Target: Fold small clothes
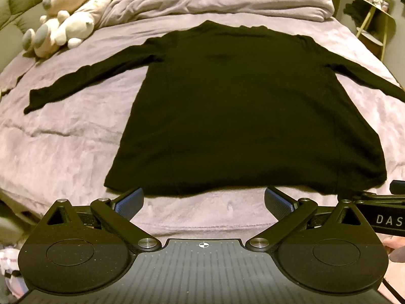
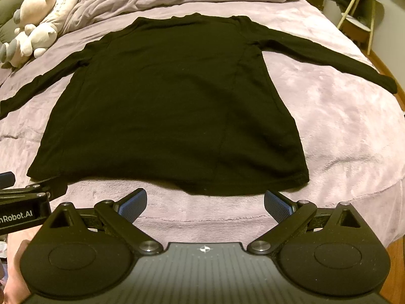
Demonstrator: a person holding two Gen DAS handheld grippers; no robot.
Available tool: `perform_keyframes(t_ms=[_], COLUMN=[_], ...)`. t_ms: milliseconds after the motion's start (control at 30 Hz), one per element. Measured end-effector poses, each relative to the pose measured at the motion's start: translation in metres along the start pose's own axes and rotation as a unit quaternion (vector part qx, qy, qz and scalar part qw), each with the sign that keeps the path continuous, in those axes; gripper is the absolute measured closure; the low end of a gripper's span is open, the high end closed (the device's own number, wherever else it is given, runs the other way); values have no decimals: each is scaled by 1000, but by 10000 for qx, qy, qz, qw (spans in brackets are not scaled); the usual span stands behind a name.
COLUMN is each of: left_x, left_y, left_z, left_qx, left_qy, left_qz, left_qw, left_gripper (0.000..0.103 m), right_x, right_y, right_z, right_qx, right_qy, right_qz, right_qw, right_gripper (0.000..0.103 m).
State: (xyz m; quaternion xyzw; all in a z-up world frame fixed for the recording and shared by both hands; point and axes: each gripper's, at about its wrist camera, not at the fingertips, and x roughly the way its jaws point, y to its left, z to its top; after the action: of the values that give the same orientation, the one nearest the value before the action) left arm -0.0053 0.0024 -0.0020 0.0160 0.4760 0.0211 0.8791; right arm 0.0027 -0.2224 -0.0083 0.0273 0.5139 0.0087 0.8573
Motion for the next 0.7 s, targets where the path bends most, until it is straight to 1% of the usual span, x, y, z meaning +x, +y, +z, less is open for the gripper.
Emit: perform_keyframes(t_ms=[700], left_x=[1], left_y=[2], left_z=[-2], left_qx=[-48], left_qy=[59], left_qz=[3], left_qw=[10000], left_gripper=[0], right_x=[-1], right_y=[-1], right_z=[0], right_qx=[10], right_qy=[-33], right_qz=[-28], right_qw=[10000], right_gripper=[4])
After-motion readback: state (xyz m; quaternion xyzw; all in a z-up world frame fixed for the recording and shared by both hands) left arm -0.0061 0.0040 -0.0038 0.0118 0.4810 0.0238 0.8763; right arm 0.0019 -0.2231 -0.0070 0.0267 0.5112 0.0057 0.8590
